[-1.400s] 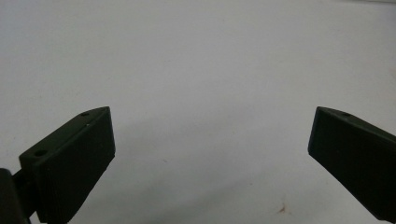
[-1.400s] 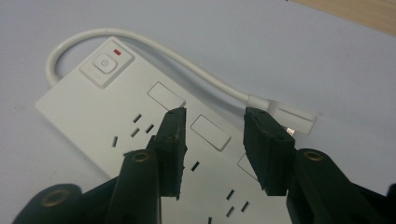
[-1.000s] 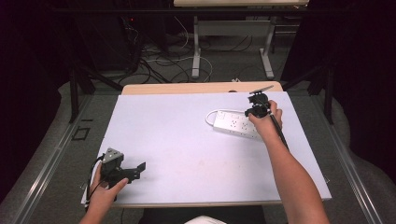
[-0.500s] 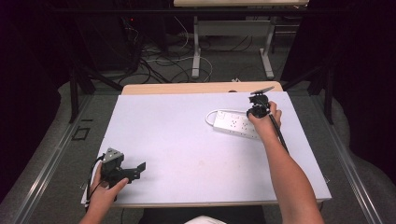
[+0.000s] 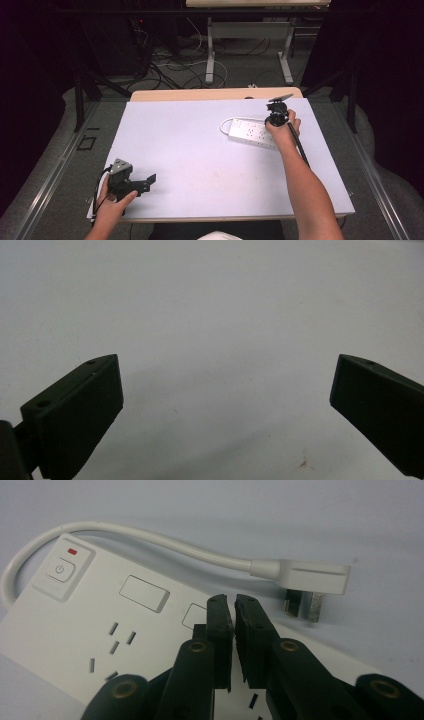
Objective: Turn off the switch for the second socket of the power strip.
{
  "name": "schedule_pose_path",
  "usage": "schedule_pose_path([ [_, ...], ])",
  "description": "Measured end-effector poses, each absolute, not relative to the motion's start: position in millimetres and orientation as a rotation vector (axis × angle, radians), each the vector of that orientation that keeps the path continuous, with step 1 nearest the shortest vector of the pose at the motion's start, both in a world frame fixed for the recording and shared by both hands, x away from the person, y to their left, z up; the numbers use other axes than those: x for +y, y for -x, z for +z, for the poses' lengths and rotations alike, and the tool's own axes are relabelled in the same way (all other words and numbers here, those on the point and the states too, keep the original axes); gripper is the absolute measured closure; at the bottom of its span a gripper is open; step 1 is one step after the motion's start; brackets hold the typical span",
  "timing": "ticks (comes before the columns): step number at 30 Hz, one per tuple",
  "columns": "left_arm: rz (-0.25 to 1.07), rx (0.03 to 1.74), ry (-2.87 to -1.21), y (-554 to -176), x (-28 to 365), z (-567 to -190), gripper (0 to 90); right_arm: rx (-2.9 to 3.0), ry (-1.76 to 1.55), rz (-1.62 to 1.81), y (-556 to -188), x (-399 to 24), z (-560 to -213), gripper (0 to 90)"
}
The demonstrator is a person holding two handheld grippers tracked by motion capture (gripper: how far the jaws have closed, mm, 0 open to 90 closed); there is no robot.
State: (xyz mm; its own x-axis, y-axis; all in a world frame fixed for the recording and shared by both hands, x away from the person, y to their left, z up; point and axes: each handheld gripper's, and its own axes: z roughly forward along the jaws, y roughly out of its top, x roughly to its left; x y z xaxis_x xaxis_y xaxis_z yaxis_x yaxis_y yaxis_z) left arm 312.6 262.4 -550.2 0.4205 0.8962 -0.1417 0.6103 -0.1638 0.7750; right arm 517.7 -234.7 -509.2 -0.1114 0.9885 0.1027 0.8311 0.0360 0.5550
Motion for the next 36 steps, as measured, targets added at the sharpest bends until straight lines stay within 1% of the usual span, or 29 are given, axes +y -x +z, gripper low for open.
schedule_pose_path([
  [6, 0.448, 1.287, -1.880, -312.4, 262.7, -550.1, 0.7, 2.009, -1.859, 0.709, -518.6, -234.6, -511.5, 88.0],
  [36, 0.444, 1.283, -1.886, -312.0, 262.8, -549.8, 0.7, 2.010, -1.867, 0.739, -519.2, -235.0, -514.7, 90.0],
])
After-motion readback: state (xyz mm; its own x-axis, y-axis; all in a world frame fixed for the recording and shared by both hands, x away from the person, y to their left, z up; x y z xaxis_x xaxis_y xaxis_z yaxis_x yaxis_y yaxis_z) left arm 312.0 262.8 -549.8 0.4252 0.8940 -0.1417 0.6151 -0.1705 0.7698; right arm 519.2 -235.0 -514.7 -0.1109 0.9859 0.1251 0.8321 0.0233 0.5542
